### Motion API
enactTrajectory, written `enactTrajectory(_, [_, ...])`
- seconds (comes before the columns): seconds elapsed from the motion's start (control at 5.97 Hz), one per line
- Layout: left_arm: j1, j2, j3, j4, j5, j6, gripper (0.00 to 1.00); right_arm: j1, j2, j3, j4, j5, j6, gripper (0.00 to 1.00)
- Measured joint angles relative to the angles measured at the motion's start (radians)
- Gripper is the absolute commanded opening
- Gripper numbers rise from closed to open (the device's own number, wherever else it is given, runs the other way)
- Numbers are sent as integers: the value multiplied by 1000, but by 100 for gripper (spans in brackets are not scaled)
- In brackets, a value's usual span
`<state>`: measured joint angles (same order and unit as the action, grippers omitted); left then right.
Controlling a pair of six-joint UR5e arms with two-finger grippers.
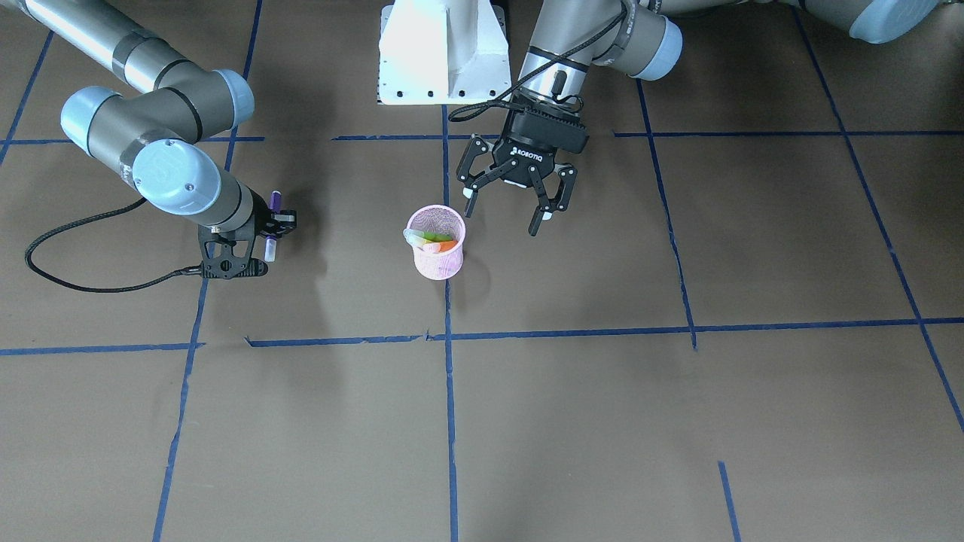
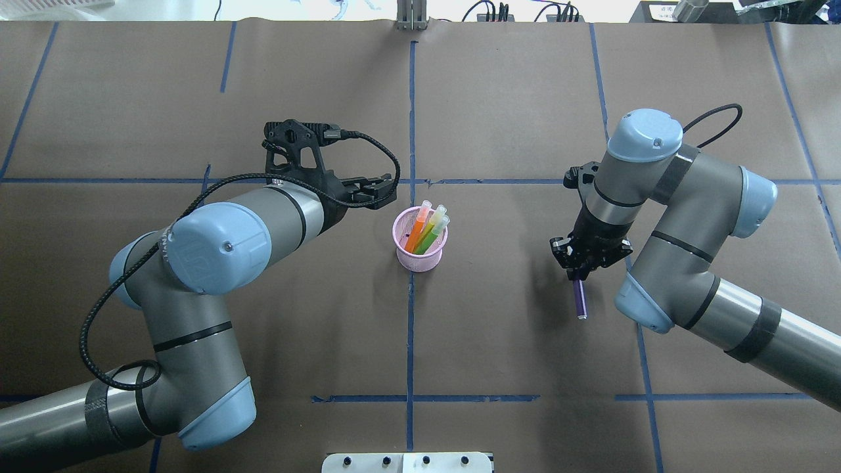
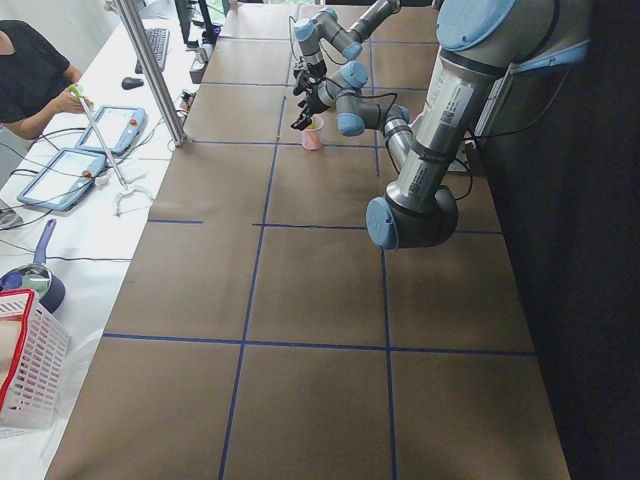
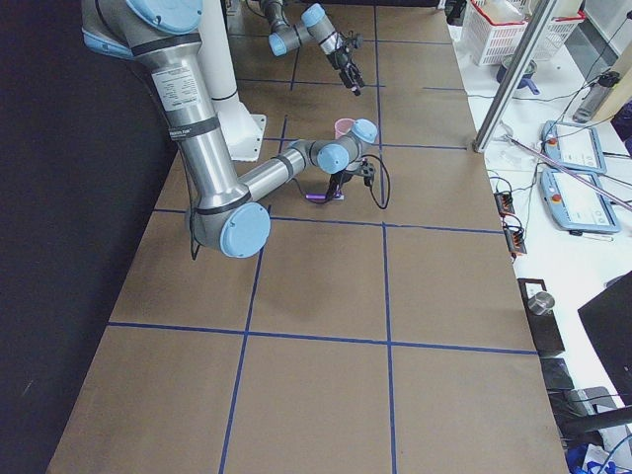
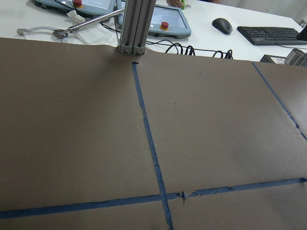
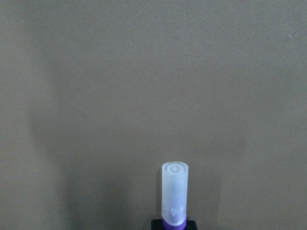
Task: Collect pens into pen holder
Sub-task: 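Close the right gripper on the purple marker's cap end, then lift the purple marker and carry it over the pink cup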
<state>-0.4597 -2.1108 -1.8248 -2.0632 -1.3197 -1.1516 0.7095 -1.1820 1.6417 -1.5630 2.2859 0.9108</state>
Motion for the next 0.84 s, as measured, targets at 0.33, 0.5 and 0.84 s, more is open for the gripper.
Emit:
enactTrajectory(0.33, [0,0,-3,0,-2,1,100,-9,14,123,4,-151,14,0])
enactTrajectory(0.5, [-1,14,-7,-3,-4,5,100,-19,44,184,5,-247,49,0])
enactTrajectory(0.84, [-4,86,-19,-49,-9,13,100,-39,149,246,7,-431,178,0])
